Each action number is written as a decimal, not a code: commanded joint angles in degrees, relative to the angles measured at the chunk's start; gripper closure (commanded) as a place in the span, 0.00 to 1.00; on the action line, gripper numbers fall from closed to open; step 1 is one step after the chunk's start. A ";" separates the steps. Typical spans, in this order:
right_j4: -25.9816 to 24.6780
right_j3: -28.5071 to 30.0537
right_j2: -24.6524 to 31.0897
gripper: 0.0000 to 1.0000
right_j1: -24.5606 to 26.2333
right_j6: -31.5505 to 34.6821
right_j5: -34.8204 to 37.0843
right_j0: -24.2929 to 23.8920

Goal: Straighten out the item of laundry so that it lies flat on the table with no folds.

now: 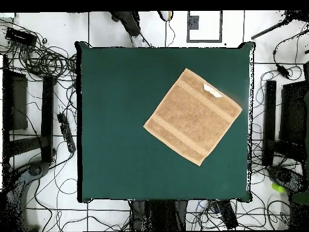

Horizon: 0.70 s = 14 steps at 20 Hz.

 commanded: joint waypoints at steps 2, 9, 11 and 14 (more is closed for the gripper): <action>-0.40 -0.99 3.28 1.00 -0.66 -19.64 5.33 3.19; 8.12 19.87 3.86 1.00 -5.79 -16.00 -16.07 -0.39; 10.19 20.80 5.58 1.00 -5.16 -17.52 -18.42 -1.13; 12.15 22.85 6.74 1.00 -6.49 -17.87 -24.64 -2.44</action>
